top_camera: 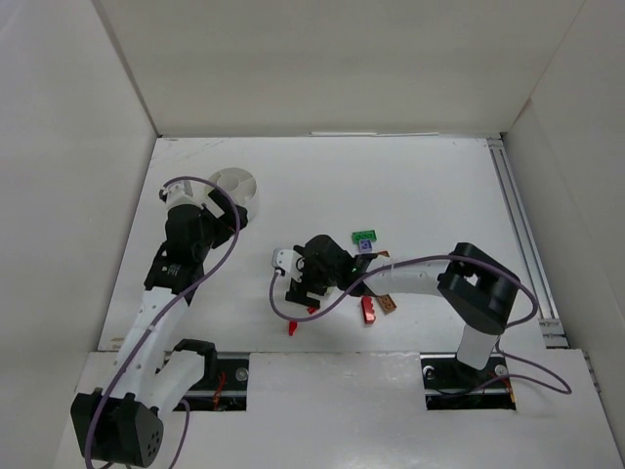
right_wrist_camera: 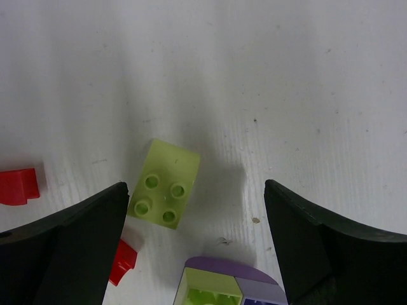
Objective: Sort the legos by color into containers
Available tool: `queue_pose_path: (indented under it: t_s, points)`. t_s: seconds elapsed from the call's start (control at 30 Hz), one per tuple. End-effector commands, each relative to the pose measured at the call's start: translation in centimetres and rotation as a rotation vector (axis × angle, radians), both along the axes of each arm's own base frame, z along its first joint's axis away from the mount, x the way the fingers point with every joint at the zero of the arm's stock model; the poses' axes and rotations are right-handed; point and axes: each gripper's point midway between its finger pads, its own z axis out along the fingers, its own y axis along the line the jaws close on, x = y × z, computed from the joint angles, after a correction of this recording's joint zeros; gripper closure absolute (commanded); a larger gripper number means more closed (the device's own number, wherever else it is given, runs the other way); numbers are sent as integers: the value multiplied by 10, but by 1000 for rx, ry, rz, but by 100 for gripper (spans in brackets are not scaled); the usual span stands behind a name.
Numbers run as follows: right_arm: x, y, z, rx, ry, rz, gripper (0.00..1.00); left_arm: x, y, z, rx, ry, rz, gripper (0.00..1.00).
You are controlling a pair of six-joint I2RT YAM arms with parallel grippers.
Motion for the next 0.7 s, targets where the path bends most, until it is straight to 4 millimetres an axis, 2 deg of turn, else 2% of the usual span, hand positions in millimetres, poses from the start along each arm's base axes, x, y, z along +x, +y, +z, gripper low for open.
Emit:
queue_pose_path:
  t_s: [0.0, 0.1, 0.23, 0.27, 0.33, 0.43, 0.53, 0.63, 0.67]
  points:
    - [7, 10, 10, 14, -28, -14, 8, 4, 0, 14, -13, -40, 13, 0]
    - [6, 5, -8, -48, -21, -31, 11, 5, -1, 11, -11, -29, 13, 0]
    - [4, 3, -14, -78, -35, -53, 23, 5, -1, 11, -11, -29, 13, 0]
    - [7, 5, -10, -73, -45, -60, 34, 5, -1, 11, -11, -29, 13, 0]
    - [8, 4, -10, -76, -50, -67, 45, 5, 0, 11, -1, -30, 9, 0]
    - [11, 1, -14, -91, -58, -81, 70, 7, 7, 11, 15, -33, 47, 0]
    - [14, 3, 6, -55, -83, -90, 76, 7, -2, 15, -8, -48, 0, 0]
    - [18, -2, 39, -11, -156, -90, 77, 6, -22, 16, -14, -86, -133, 0]
    - [22, -1, 63, 31, -204, -89, 77, 7, -30, 19, -18, -104, -178, 0]
